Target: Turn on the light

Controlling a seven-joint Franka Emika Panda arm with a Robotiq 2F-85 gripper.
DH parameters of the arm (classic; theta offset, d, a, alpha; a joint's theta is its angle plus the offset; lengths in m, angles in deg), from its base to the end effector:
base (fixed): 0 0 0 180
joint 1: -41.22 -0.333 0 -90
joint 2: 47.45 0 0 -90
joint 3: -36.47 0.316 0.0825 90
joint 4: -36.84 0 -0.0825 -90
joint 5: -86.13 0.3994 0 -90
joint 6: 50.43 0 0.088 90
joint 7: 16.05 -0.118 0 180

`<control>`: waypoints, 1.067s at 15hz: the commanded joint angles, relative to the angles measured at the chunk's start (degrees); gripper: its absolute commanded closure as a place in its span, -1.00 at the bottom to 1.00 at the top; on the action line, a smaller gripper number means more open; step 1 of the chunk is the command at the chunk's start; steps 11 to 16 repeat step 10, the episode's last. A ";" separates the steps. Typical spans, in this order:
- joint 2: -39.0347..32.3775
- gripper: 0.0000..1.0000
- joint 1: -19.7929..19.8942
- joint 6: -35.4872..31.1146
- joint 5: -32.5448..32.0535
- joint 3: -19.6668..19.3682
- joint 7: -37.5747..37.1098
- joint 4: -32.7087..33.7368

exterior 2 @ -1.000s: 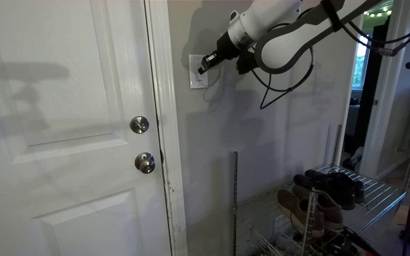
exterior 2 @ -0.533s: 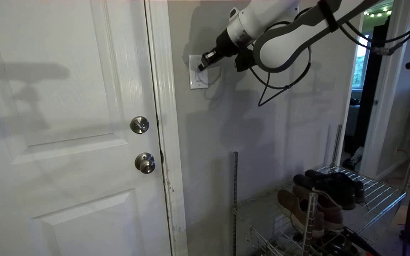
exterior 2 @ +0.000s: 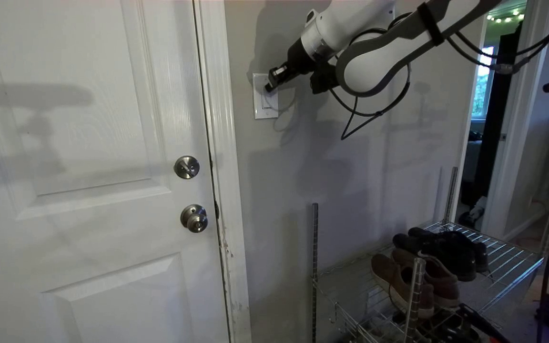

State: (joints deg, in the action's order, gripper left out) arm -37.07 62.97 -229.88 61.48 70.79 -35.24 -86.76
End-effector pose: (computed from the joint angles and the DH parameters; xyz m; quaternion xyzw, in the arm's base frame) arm 0.5465 0.1805 0.5801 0.8306 0.1549 0.5347 0.0136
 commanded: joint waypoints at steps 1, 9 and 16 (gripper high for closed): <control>-1.47 0.95 5.81 1.38 -4.03 5.11 -4.81 2.02; -0.80 0.97 9.05 1.46 -2.48 9.21 -5.97 0.74; -0.51 0.94 8.98 1.51 -2.26 9.11 -6.11 0.51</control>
